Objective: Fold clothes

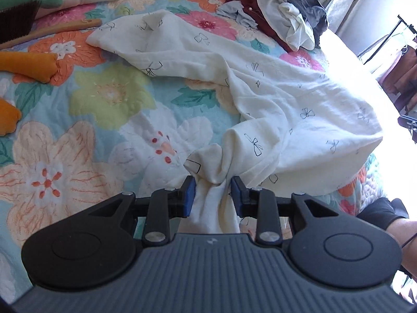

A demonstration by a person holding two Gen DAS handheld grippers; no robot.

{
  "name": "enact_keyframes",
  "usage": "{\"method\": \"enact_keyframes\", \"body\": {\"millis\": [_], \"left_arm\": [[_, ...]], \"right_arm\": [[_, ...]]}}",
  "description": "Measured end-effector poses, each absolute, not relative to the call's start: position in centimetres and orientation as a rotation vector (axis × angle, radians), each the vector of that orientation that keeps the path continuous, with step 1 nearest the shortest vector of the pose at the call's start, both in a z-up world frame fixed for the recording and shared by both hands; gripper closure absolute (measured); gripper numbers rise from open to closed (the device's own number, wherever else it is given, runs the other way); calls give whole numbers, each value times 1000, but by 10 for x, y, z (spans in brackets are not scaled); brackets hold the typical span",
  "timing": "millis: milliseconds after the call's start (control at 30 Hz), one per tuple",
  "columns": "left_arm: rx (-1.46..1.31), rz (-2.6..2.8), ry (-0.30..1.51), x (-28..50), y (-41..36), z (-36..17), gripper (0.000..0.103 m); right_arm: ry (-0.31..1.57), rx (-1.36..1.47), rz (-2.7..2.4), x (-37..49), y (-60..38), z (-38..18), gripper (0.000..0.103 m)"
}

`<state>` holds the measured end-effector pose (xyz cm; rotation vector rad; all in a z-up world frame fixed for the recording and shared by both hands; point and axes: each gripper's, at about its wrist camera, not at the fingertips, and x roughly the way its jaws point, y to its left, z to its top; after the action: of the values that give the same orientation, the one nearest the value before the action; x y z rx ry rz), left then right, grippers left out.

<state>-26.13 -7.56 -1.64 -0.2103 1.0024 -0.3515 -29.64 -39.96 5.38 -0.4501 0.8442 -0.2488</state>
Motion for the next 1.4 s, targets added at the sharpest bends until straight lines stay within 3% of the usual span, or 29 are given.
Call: {"method": "enact_keyframes", "body": {"millis": [133, 267, 300, 367, 467, 600, 733, 800, 867, 900, 933, 1000, 1233, 1400], "left_arm": [[-266, -322, 940, -257, -66, -9, 77], [-186, -292, 967, -260, -68, -9, 75], [-163, -300, 978, -265, -69, -8, 68], [-121, -321, 999, -275, -72, -7, 58], [61, -339, 943, -295, -94, -8, 45], [221, -414, 936, -307, -122, -16, 34], [224, -503, 1008, -308, -134, -32, 6], [248, -513, 1036, -306, -140, -43, 6], [253, -477, 1029, -302, -138, -47, 11], [255, -459, 1026, -300, -137, -48, 33], [240, -440, 1032, -296, -133, -46, 66], [164, -437, 1051, -285, -119, -37, 90], [-237, -405, 958, -238, -62, -2, 90], [-195, -354, 886, -200, -73, -8, 90]], "right_arm": [[810, -450, -286, -295, -412, 66, 103], [812, -204, -47, -295, -414, 69, 100], [827, -129, 27, -293, -412, 66, 99], [871, -66, 140, -287, -398, 52, 83], [852, -270, 241, -286, -352, 31, 59], [886, -479, 391, -291, -314, 4, 62], [838, -525, 478, -300, -305, 12, 62], [849, -508, 526, -300, -307, 13, 61], [868, -495, 574, -301, -308, 12, 60], [886, -470, 600, -301, -311, 10, 60], [905, -440, 627, -300, -314, 8, 60], [945, -380, 663, -297, -321, 2, 60], [989, -496, 545, -289, -321, -37, 60], [949, -588, 551, -299, -313, -37, 56]]}}
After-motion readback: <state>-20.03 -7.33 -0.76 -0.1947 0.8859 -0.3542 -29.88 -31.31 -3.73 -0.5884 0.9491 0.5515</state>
